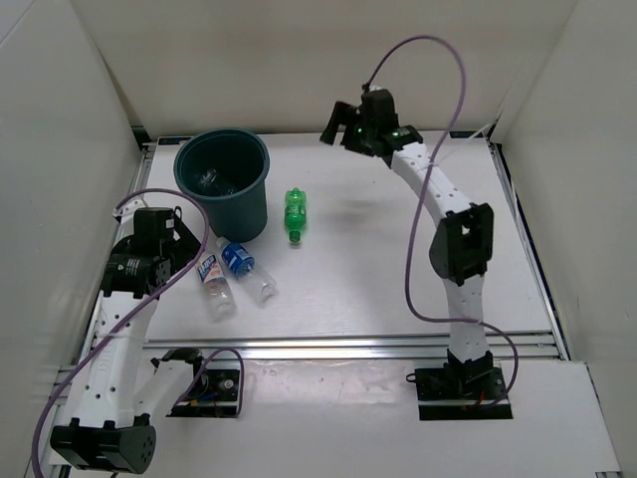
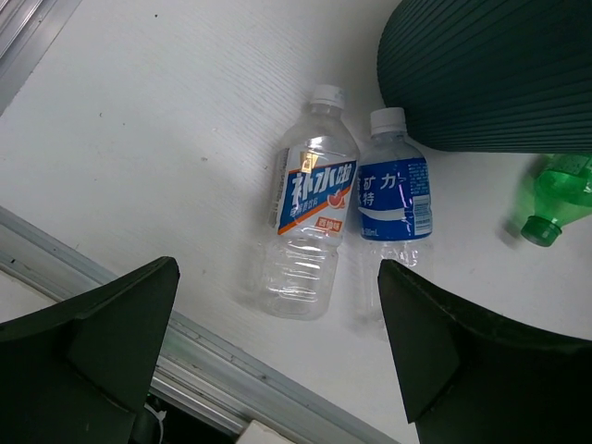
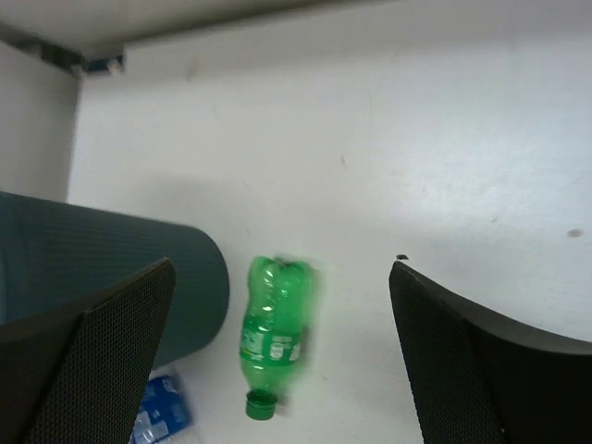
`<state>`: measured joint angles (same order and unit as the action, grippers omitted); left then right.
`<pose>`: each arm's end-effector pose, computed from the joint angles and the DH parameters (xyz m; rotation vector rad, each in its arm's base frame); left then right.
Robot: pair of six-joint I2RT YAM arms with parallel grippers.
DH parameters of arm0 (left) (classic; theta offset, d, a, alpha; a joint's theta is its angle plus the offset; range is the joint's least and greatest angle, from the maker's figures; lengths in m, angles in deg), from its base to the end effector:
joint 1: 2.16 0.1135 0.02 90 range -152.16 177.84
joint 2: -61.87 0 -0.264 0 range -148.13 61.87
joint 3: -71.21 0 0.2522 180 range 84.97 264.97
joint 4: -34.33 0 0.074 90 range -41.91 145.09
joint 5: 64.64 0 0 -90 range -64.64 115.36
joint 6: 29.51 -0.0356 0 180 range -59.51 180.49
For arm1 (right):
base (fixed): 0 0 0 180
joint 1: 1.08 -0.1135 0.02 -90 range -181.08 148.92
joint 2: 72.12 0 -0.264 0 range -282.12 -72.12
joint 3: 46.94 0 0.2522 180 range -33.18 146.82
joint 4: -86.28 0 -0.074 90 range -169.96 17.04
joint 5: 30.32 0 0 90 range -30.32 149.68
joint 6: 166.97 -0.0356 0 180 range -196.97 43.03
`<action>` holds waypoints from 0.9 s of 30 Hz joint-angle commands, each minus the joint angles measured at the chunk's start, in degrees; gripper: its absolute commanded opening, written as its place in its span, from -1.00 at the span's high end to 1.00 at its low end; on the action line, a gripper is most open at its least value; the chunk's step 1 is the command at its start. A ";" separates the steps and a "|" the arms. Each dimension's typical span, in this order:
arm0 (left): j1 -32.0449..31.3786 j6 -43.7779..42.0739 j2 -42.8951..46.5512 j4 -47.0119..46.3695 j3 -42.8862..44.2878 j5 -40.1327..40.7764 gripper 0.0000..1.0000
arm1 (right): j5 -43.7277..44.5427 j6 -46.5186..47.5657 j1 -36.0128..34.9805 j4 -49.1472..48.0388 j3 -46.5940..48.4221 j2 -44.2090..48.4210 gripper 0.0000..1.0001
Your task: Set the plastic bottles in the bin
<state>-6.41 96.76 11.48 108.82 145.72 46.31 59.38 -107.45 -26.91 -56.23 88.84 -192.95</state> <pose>0.1508 0.0016 0.3373 -0.8059 2.2358 0.1154 0.4501 0.2181 0.3632 0.0785 2.0199 0.6415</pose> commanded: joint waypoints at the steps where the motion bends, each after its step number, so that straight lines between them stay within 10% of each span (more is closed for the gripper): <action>1: 0.21 -1.46 0.12 -1.67 -0.72 0.67 -1.00 | -11.38 -2.82 -2.39 7.04 2.34 -9.31 -1.00; 27: 0.21 -0.94 -8.50 5.19 6.05 1.11 -1.00 | -32.57 -12.58 -5.99 -5.80 9.47 -30.68 -1.00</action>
<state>-6.41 95.14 2.48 112.69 149.98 46.31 31.16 -118.47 -32.11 -59.80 96.23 -221.37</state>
